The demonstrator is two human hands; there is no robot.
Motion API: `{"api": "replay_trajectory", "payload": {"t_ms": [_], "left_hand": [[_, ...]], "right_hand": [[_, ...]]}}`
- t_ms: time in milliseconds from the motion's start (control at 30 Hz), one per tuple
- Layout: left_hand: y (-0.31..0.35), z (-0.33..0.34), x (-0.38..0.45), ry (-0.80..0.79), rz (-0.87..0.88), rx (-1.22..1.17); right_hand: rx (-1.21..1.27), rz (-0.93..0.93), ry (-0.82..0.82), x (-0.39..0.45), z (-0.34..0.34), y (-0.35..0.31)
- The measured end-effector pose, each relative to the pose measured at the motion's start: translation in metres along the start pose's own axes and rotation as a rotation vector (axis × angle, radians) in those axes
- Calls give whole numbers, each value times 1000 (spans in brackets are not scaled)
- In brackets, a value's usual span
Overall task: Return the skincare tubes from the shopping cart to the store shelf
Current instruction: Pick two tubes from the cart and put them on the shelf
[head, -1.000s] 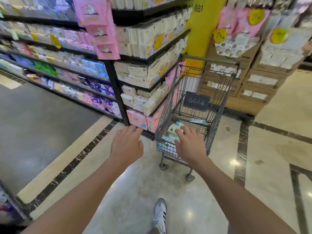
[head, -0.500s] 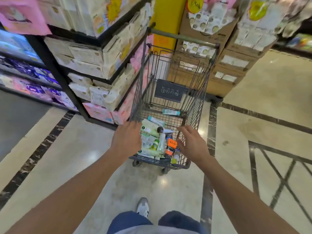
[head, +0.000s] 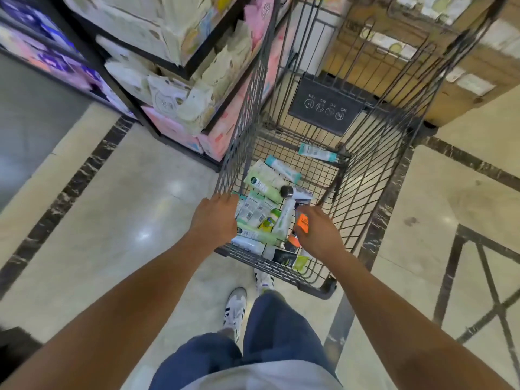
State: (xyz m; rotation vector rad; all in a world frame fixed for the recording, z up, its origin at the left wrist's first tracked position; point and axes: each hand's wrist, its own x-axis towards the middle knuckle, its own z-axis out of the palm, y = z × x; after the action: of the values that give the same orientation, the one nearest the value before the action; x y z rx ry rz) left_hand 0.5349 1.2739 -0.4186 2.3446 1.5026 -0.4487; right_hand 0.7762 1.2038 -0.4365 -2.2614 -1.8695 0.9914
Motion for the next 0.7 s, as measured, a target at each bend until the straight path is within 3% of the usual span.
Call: {"api": "replay_trajectory", "payload": {"t_ms": [100,300,433,500,600,700], "left_hand": [[-5,22,25,-72,-10,70],[9,66,41,-27,28,359],[19,103,52,-224,83,236],[18,118,67,-300,21,115],[12,138,99,-311,-47,-6],[7,154,122,-365,3,30]], "right_hand": [[-12,43,-98,31,27,18],[-34,67,-230,66,90,44],[-60,15,-294,88,119,47],[-62,-11,-285,104,125,50],[-70,-39,-235,142,123,55],[-54,-80,-188,191,115,55]]}}
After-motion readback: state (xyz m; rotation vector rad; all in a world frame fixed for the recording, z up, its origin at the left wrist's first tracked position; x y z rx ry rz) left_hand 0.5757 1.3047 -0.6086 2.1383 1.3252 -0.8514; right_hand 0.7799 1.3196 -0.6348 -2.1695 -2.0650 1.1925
